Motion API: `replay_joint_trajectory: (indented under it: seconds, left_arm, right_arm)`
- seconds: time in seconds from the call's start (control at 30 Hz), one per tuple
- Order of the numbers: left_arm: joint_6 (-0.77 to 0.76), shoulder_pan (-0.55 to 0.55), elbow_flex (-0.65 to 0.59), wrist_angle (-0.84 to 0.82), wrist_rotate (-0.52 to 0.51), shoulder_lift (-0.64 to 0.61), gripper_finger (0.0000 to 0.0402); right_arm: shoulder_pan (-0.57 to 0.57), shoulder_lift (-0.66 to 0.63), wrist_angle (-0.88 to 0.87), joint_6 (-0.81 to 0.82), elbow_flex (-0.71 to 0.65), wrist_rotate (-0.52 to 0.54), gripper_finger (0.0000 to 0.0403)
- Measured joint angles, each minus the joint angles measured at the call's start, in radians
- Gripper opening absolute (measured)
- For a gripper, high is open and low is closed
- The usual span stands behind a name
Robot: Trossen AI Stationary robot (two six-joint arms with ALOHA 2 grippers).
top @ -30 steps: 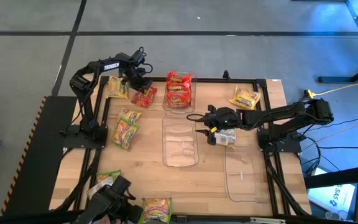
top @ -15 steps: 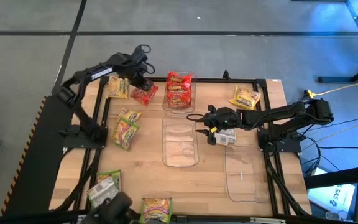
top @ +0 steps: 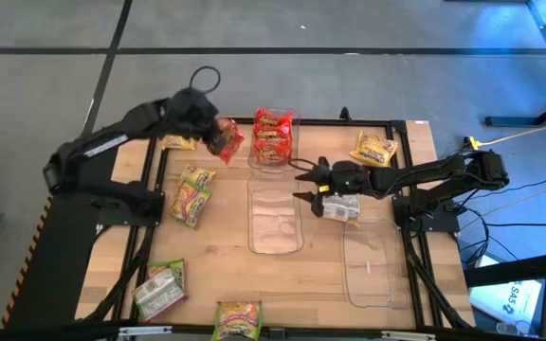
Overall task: Sort Maruchan noodles
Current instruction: Put the orange noodle pack into the top transparent bin
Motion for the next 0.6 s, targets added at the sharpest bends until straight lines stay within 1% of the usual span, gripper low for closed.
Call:
replay_joint_trajectory:
  seconds: [0.13, 0.23, 0.33, 0.43, 0.5, 0.6]
  left_arm:
    - [-0.062, -0.129, -0.135, 0.184, -0.01, -0.115, 0.0032]
    - [-0.098, -0.233, -0.246, 0.358, -0.064, -0.183, 0.0032]
    - [-0.109, -0.321, -0.348, 0.531, -0.116, -0.211, 0.0032]
    - [-0.124, -0.392, -0.424, 0.685, -0.172, -0.211, 0.0032]
    - [-0.125, -0.427, -0.454, 0.749, -0.206, -0.197, 0.0032]
    - [-0.13, -0.47, -0.477, 0.781, -0.302, -0.173, 0.0032]
  right_arm:
    - [0.0, 0.0, 0.087, 0.048, 0.0, -0.015, 0.0308]
    - [0.009, 0.004, 0.185, 0.082, 0.0, -0.016, 0.0329]
    - [0.032, 0.026, 0.29, 0.09, 0.001, 0.005, 0.0335]
    - [0.061, 0.061, 0.344, 0.089, 0.027, 0.07, 0.0336]
    - [0.076, 0.088, 0.364, 0.089, 0.054, 0.115, 0.0337]
    - [0.094, 0.129, 0.373, 0.088, 0.095, 0.183, 0.0337]
